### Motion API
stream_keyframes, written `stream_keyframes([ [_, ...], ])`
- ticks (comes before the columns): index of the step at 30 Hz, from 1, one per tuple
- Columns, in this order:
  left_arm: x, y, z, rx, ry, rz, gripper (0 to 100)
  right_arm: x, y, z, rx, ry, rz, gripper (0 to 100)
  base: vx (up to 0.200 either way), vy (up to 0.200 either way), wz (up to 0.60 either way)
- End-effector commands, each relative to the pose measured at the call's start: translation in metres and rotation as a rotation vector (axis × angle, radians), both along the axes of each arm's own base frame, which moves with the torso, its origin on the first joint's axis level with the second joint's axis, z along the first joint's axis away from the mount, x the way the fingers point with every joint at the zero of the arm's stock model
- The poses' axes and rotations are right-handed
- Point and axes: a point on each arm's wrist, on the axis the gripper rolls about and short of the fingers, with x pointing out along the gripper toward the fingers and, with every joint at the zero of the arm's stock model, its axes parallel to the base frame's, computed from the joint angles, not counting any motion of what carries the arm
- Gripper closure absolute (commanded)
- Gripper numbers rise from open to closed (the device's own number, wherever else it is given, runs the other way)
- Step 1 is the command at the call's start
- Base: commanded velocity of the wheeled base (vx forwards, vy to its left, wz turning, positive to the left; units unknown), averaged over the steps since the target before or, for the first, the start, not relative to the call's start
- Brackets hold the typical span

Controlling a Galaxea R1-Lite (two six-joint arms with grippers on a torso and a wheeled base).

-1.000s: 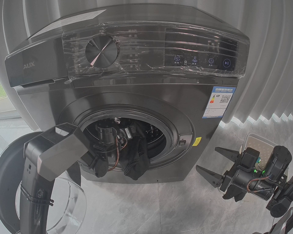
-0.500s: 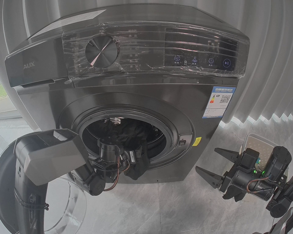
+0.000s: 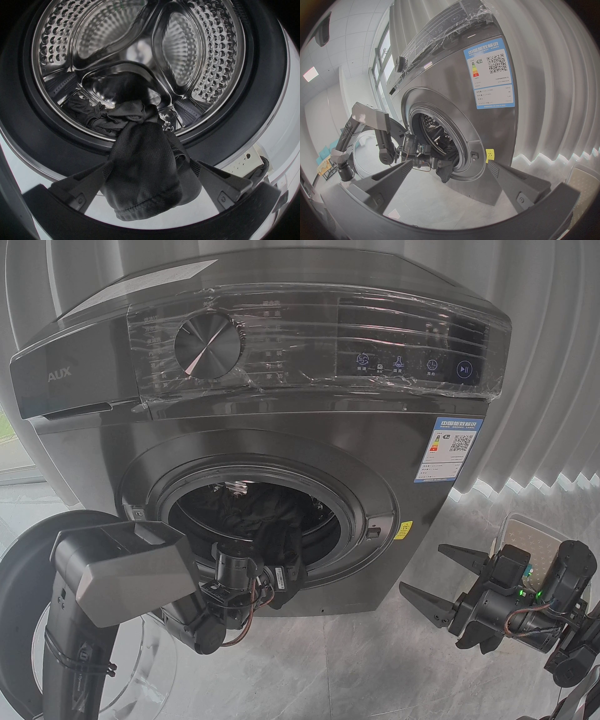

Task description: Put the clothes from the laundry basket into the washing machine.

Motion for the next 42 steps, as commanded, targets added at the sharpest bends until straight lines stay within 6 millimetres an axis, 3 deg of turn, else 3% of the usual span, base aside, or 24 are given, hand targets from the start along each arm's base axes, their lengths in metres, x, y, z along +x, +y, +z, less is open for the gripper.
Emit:
stream_keyframes([
  [1, 0.005, -0.003, -0.022, 0.013, 0.026, -0.003, 0, -0.001, 0.001, 0.0, 0.0, 0.001, 0.005, 0, 0.0, 0.0, 0.0],
  [6, 0.011, -0.006, -0.026, 0.004, 0.014, -0.002, 0, -0.001, 0.001, 0.0, 0.001, -0.002, 0.006, 0, 0.0, 0.0, 0.0],
  [7, 0.011, -0.007, -0.027, 0.006, 0.014, -0.003, 100, -0.001, 0.001, 0.001, 0.002, -0.003, 0.006, 0, 0.0, 0.0, 0.0],
  [16, 0.015, -0.007, -0.018, -0.014, -0.02, 0.003, 100, -0.001, 0.002, 0.002, 0.005, -0.011, 0.009, 0, 0.0, 0.0, 0.0],
  [20, 0.03, -0.011, 0.004, -0.074, -0.135, 0.025, 100, -0.001, 0.002, 0.002, 0.006, -0.012, 0.011, 0, 0.0, 0.0, 0.0],
  [24, 0.046, -0.007, 0.041, -0.137, -0.261, 0.076, 100, -0.001, 0.002, 0.002, 0.006, -0.012, 0.009, 0, 0.0, 0.0, 0.0],
  [32, 0.07, 0.002, 0.068, -0.181, -0.374, 0.138, 100, -0.002, 0.004, 0.003, 0.009, -0.013, 0.02, 0, 0.0, 0.0, 0.0],
  [33, 0.081, 0.007, 0.078, -0.178, -0.425, 0.162, 100, -0.002, 0.004, 0.003, 0.009, -0.016, 0.02, 0, 0.0, 0.0, 0.0],
  [37, 0.095, 0.011, 0.083, -0.175, -0.465, 0.184, 100, -0.002, 0.004, 0.003, 0.009, -0.013, 0.02, 0, 0.0, 0.0, 0.0],
  [42, 0.107, 0.016, 0.075, -0.174, -0.478, 0.202, 100, -0.002, 0.004, 0.003, 0.008, -0.014, 0.02, 0, 0.0, 0.0, 0.0],
])
